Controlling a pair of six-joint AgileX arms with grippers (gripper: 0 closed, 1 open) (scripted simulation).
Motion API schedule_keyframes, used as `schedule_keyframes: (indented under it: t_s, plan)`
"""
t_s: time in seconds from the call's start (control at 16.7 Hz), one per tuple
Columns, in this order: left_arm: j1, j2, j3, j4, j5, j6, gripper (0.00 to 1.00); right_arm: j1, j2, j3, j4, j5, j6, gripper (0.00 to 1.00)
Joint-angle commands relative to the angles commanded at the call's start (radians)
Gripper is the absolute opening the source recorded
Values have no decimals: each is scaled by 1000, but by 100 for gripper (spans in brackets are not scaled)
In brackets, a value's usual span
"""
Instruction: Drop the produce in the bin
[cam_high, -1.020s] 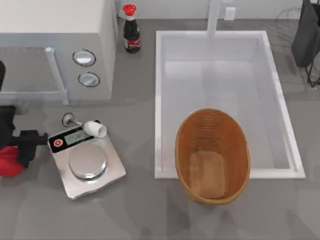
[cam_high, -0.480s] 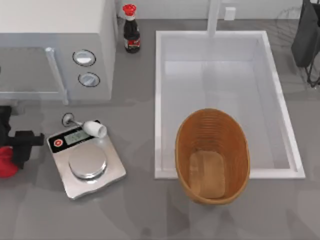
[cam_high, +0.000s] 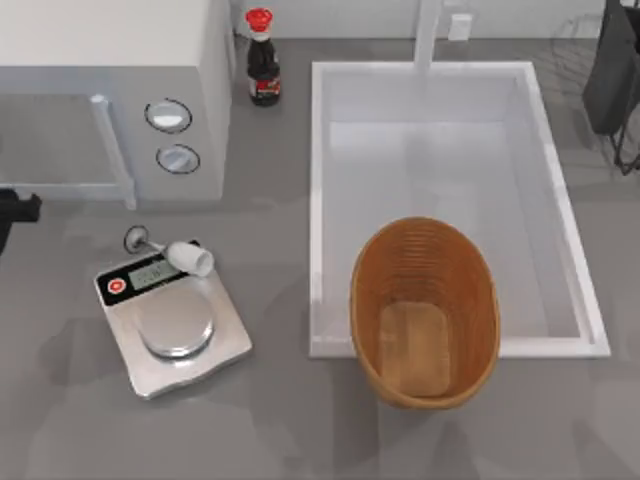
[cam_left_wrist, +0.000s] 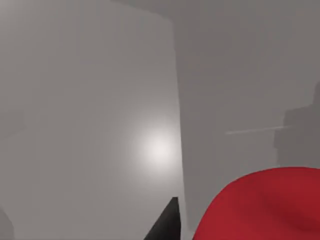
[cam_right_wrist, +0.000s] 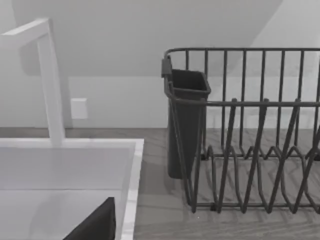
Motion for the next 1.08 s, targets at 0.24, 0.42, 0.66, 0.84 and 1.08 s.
schedule_keyframes:
  t_s: [0.24,0.42,0.66,0.84,1.08]
  plan:
    - [-39,-28,138,-152,2,-62,0,0,0,0,0,0,0,100]
    - [-61,-24,170,-204,-1,-98,0,0,0,0,0,0,0,100]
    - [-56,-23,168,-203,-1,-96,0,0,0,0,0,0,0,100]
    - [-63,-17,165,-210,-3,-116,0,0,0,0,0,0,0,100]
    - [-118,24,154,-257,-19,-281,0,0,0,0,0,0,0,100]
